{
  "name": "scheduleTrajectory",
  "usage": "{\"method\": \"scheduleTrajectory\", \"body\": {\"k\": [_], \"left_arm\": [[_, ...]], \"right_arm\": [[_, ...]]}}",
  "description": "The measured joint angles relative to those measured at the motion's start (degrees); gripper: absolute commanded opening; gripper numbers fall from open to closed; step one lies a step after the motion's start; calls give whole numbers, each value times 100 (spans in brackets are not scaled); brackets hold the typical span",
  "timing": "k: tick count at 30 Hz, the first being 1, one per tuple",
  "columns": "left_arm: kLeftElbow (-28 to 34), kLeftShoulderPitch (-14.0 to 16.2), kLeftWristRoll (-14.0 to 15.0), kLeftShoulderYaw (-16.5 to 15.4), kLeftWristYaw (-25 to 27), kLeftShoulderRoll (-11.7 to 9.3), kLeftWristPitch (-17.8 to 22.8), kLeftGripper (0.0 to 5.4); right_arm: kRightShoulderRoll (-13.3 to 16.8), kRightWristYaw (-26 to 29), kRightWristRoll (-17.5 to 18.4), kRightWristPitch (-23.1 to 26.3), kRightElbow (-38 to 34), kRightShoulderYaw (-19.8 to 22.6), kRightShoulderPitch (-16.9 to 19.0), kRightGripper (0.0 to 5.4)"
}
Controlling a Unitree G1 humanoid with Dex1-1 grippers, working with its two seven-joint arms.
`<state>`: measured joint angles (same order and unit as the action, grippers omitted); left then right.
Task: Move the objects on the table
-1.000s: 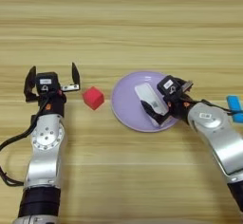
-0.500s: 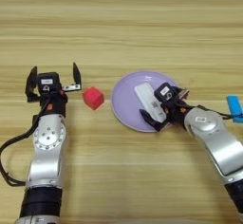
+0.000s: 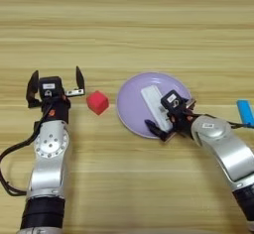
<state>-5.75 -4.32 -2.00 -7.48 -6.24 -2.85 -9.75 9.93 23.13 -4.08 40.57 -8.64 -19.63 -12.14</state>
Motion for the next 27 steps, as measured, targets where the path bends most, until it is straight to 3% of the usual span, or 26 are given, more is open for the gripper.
{"method": "scheduleTrajectory", "body": {"k": [5,27], "left_arm": [[28,10,0,1,-9,0,8,538],[87,32,0,56,-57,3,38,540]], "right_arm": [[2,1,22,42,8,-8,-28,540],[-14,-24,134,-6,224,36,-149,296]]}}
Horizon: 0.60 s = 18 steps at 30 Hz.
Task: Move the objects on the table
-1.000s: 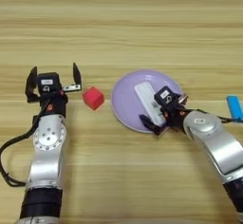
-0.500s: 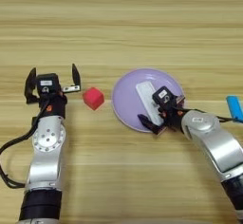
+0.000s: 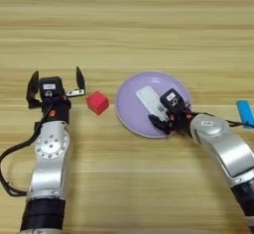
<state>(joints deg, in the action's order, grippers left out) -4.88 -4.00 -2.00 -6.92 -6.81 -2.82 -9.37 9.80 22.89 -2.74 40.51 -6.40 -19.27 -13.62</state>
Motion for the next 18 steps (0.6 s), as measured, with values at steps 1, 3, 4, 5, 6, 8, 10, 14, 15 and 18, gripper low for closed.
{"method": "scheduleTrajectory", "body": {"k": [1,3,4,5,6,8,10,14,15,18], "left_arm": [[12,1,0,2,-1,0,0,540],[27,2,0,5,-2,0,1,540],[29,5,0,7,-3,0,1,540],[33,7,0,9,-3,0,2,540],[36,10,0,11,-3,0,3,540],[50,27,0,15,-4,0,3,540],[50,43,0,16,-5,-1,5,540],[52,45,1,16,-7,-1,5,540],[53,45,1,16,-7,-1,5,540],[55,46,2,16,-8,-2,5,540]], "right_arm": [[0,0,0,-2,1,0,-1,293],[1,0,0,-4,2,-1,-1,291],[1,0,0,-4,2,-1,-1,291],[1,-1,0,-6,2,-1,-1,291],[1,-2,-1,-7,2,-1,-1,291],[0,-10,-1,-8,-3,-1,0,291],[-2,-22,0,-2,-14,-1,2,291],[-10,-97,7,20,-80,6,28,291],[-14,-106,13,33,-149,28,50,291],[-34,-130,47,70,-398,110,61,291]]}}
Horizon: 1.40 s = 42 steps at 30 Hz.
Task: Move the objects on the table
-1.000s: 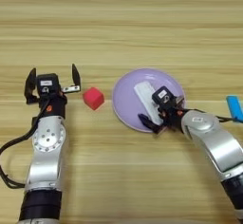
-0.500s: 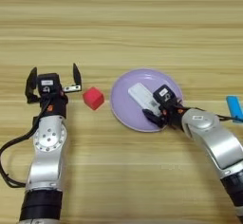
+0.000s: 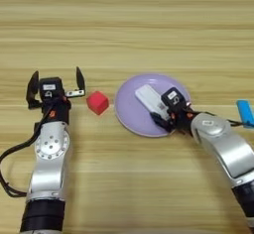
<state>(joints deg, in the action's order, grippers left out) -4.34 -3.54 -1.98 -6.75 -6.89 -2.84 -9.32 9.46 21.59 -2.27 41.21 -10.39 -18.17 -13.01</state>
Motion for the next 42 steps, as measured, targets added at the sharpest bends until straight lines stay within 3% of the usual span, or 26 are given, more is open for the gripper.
{"method": "scheduleTrajectory", "body": {"k": [7,16,21,30,42], "left_arm": [[1,1,0,-2,0,-1,1,540],[1,1,-1,-1,-21,-1,1,540],[1,1,0,4,-24,-1,1,540],[46,27,0,23,-30,6,3,540],[89,30,0,21,-31,5,7,540]], "right_arm": [[-42,-19,156,233,-481,132,-1,291],[171,-144,329,400,-973,792,-13,291],[404,-260,290,74,-1077,1130,142,291],[759,-366,444,-295,-995,2073,733,291],[708,-380,494,-698,-421,2124,1152,291]]}}
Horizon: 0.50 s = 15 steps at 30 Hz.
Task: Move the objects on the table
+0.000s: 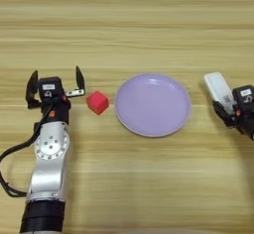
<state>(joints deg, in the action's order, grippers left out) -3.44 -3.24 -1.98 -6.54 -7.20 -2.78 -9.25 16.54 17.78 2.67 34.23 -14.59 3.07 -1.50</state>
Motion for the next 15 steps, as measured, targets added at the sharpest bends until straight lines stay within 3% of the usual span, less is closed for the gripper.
{"method": "scheduleTrajectory", "body": {"k": [15], "left_arm": [[4,7,-2,1,-3,2,0,540]], "right_arm": [[-108,-72,-26,-231,434,-117,47,291]]}}
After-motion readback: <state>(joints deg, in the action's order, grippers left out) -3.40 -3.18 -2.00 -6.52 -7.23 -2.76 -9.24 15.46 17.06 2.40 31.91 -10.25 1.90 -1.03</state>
